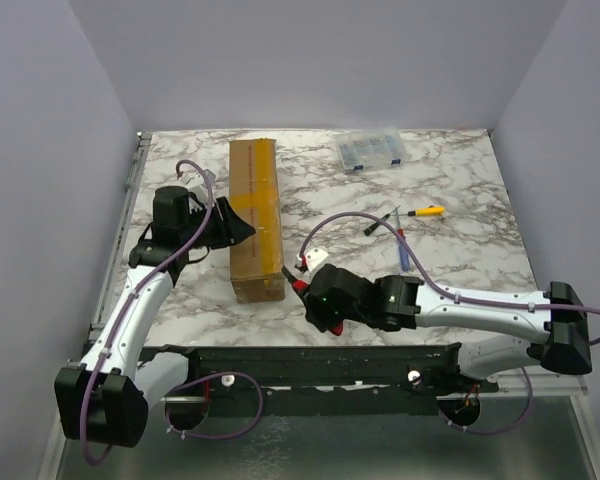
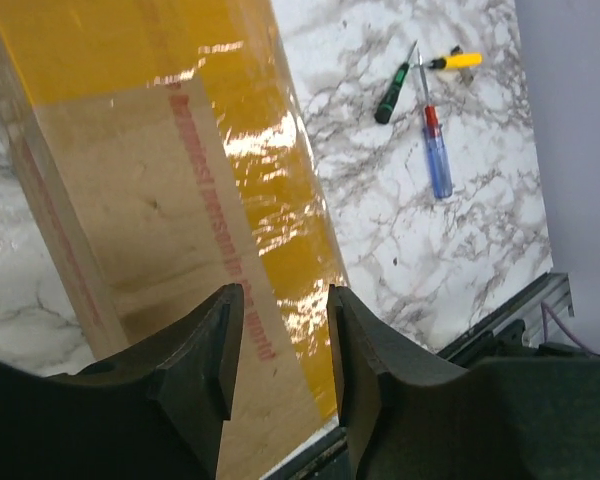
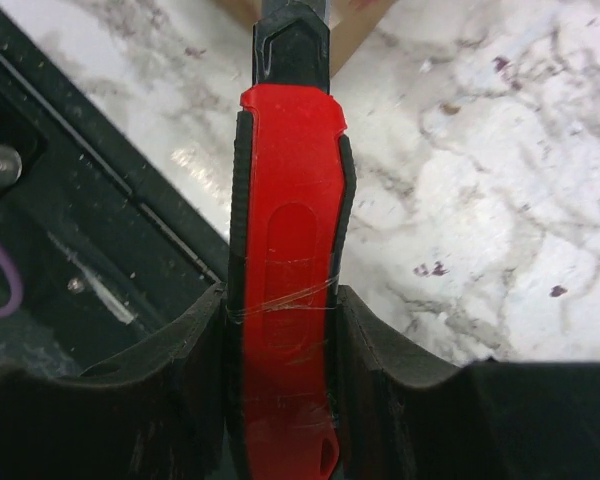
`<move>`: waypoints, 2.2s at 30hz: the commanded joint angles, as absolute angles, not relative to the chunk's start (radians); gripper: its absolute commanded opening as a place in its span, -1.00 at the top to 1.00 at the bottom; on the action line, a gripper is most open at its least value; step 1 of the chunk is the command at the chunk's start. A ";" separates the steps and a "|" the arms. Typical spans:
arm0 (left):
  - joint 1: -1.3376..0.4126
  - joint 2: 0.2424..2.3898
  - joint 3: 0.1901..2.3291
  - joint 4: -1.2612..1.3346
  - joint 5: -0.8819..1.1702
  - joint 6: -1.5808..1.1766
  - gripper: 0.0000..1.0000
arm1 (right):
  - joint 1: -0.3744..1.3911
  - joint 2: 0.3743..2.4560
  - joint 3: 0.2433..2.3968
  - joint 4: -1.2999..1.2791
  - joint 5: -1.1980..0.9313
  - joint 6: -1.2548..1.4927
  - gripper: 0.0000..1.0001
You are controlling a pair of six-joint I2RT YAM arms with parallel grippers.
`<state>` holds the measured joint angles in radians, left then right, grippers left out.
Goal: Unpack the express box
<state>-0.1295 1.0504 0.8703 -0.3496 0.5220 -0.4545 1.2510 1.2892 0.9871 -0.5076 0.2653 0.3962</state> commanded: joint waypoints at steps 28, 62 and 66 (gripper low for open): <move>-0.139 0.956 0.680 -0.469 0.199 -0.604 -0.11 | 1.396 1.529 1.243 -0.731 0.348 0.530 0.99; -0.146 0.967 0.699 -0.500 0.156 -0.598 0.13 | 1.399 1.642 1.385 -0.923 0.454 0.614 0.99; -0.146 0.969 0.707 -0.501 0.159 -0.584 0.13 | 1.398 1.642 1.399 -0.958 0.471 0.637 0.99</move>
